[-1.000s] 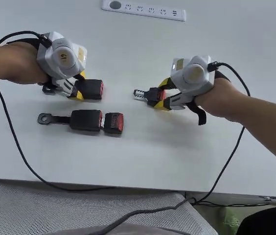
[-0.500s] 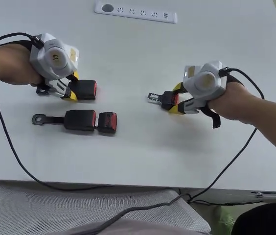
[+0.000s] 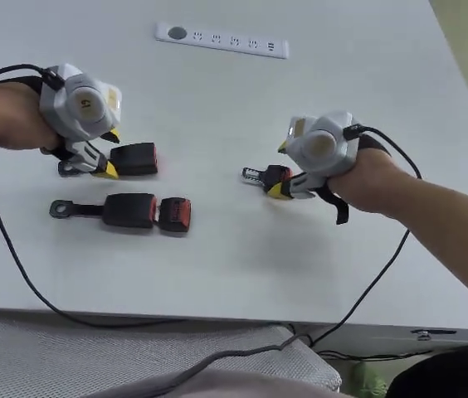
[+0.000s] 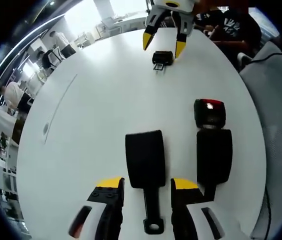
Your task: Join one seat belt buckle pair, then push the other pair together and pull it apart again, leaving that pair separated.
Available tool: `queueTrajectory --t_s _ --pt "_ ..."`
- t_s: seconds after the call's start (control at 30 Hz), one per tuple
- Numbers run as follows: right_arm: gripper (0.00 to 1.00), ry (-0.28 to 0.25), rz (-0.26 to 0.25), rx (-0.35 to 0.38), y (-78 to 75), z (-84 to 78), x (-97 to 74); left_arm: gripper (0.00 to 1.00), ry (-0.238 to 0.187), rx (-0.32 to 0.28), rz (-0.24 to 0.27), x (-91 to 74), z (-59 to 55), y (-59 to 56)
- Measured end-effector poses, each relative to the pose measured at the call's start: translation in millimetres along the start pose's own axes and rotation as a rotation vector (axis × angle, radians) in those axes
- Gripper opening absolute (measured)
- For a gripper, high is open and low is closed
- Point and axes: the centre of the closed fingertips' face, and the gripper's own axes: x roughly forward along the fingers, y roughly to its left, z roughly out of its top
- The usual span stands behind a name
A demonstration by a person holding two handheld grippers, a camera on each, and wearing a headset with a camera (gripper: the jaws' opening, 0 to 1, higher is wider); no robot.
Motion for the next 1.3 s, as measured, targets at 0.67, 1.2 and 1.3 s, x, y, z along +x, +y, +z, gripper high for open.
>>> queueTrajectory --t_s 0.67,1.2,1.3 --pt "0.82 -0.218 -0.114 0.235 44.6 21.7 -45.2 0.65 -0.163 -0.239 0.254 -89.4 -18.3 -70.0" --pt "0.95 -0.243 -0.165 0.43 69.1 -10.7 -73.2 0.95 -0.239 -0.512 0.318 -118.5 -55.3 -93.1" --pt "0.98 -0.241 -0.163 0.433 69.8 -12.2 -74.4 0.99 -0.237 -0.52 0.322 -116.9 -56.9 -95.0"
